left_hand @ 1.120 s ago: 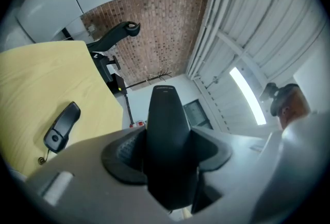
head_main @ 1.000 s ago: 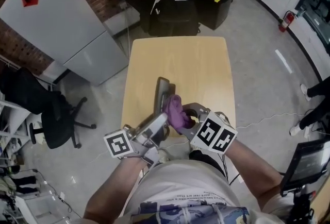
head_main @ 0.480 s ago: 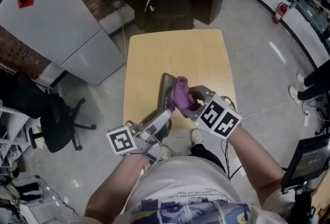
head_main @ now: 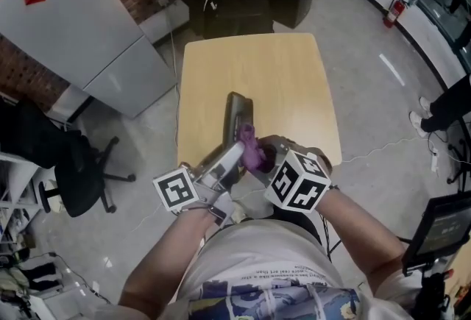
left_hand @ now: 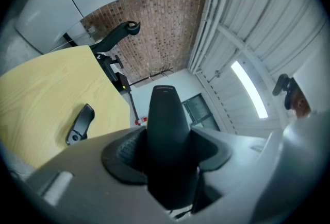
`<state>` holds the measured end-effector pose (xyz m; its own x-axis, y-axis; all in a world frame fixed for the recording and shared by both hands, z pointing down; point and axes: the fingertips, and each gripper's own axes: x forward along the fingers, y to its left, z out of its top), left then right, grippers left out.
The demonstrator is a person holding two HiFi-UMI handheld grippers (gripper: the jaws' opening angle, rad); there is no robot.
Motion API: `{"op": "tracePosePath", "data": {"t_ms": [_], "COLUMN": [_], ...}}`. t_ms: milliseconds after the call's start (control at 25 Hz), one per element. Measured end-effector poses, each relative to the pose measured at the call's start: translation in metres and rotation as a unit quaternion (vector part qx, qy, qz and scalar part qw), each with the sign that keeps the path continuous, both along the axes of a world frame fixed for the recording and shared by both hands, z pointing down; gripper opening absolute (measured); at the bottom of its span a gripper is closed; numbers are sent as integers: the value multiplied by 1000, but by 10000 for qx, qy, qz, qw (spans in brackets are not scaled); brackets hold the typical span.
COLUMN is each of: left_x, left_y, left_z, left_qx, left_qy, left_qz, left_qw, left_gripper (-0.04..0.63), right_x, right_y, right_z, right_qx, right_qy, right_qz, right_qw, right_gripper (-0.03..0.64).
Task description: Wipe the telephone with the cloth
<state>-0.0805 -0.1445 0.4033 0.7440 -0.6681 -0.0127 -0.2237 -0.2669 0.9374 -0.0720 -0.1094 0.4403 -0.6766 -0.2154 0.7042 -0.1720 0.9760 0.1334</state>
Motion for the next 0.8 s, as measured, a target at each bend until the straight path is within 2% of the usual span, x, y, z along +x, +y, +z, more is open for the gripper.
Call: {"op": "tracePosePath", "data": {"t_ms": [440, 640, 800], "left_x": [-7, -10, -7], "left_y": [-4, -4, -4], "left_z": [-6, -1, 2], "left_qx": [59, -48, -113], "left_qy": [249, 418, 561], "left_qz": [115, 158, 186], "left_qw": [9996, 9990, 9982], "left_gripper": [252, 252, 252], "right_x": [-2, 4, -4], "right_y": [53, 54, 60], "right_z": [17, -10, -32], "right_qx": [-298, -127, 80], "right_qy": [252, -16, -229], "right_qz": [-189, 93, -21], "right_qw": [9991, 9999, 9997], "right_gripper": [112, 112, 112]}}
